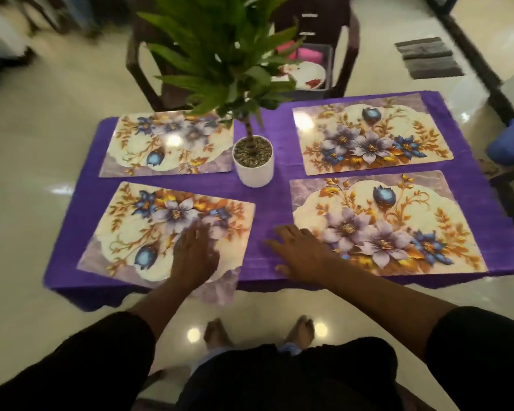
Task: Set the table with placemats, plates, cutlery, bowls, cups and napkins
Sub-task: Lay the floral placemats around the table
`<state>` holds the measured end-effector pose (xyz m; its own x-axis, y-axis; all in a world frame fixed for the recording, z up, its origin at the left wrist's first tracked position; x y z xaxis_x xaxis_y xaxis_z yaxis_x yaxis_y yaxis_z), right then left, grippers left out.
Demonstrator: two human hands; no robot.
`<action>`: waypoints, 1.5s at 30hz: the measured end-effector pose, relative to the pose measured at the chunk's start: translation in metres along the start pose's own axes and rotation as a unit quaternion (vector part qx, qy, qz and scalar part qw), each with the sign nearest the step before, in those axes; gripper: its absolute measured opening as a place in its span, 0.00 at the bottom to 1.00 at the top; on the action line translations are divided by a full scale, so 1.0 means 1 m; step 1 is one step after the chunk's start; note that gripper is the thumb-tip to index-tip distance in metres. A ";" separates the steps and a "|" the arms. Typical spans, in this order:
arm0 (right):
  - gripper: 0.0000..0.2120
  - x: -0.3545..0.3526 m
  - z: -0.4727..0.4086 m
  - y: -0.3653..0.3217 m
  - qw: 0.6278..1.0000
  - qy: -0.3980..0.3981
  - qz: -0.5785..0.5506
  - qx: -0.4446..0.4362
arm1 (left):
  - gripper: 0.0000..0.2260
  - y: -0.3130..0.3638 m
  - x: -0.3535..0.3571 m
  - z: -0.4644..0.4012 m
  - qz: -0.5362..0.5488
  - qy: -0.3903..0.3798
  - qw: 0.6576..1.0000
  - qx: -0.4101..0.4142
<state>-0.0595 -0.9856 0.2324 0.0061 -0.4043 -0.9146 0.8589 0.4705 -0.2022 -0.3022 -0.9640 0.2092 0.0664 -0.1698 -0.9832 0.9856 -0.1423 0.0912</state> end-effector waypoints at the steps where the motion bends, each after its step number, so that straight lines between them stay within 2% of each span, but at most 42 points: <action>1: 0.32 0.003 -0.012 -0.024 1.000 -0.005 -0.004 -0.017 | 0.33 -0.030 -0.002 0.009 0.003 -0.015 0.999 -0.037; 4: 0.32 0.017 -0.040 -0.088 0.998 -0.022 -0.001 -0.065 | 0.37 -0.116 -0.004 0.035 0.010 -0.090 0.985 -0.148; 6: 0.32 0.025 -0.055 -0.121 0.996 -0.026 0.021 -0.086 | 0.41 -0.159 -0.002 0.056 0.012 -0.112 0.978 -0.177; 9: 0.33 0.035 -0.076 -0.162 0.995 -0.037 0.033 -0.085 | 0.43 -0.211 0.000 0.086 -0.023 -0.120 0.981 -0.152; 12: 0.40 0.044 -0.097 -0.190 0.997 -0.055 0.012 -0.055 | 0.43 -0.243 0.005 0.102 -0.047 -0.140 0.981 -0.127; 14: 0.45 0.050 -0.108 -0.206 0.998 -0.057 0.003 -0.020 | 0.43 -0.252 0.010 0.110 -0.058 -0.144 0.981 -0.120; 18: 0.49 0.053 -0.126 -0.222 0.999 -0.031 0.012 0.034 | 0.39 -0.261 0.011 0.119 -0.127 -0.106 0.981 -0.101; 22: 0.48 0.057 -0.139 -0.228 0.998 -0.030 0.033 0.054 | 0.36 -0.286 0.009 0.121 -0.122 -0.063 0.989 -0.060; 25: 0.47 0.056 -0.146 -0.230 0.997 -0.026 0.038 0.069 | 0.39 -0.308 0.004 0.113 -0.094 -0.044 0.994 -0.037; 31: 0.51 0.044 -0.164 -0.231 0.993 -0.043 0.057 0.092 | 0.48 -0.320 0.006 0.079 -0.102 -0.102 0.989 0.044; 37: 0.52 0.047 -0.166 -0.234 0.994 -0.047 0.052 0.087 | 0.53 -0.319 0.004 0.067 -0.104 -0.115 0.987 0.042; 45: 0.51 0.041 -0.172 -0.240 0.993 -0.050 0.040 0.095 | 0.53 -0.325 -0.010 0.063 -0.091 -0.115 0.987 0.059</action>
<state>-0.3539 -0.9800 0.1834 0.1201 -0.4520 -0.8839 0.9346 0.3518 -0.0529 -0.6326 -0.9774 0.1993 -0.1613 -0.3449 -0.9247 0.9519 -0.3017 -0.0535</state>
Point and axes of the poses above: each hand's wrist, its own z-axis away from the middle knuckle, its own x-axis out of the palm, y = z × x, the point moved 6 cm from there along -z, towards the middle knuckle, and after that the axes turned 5 degrees about -z, right-handed, at the moved point
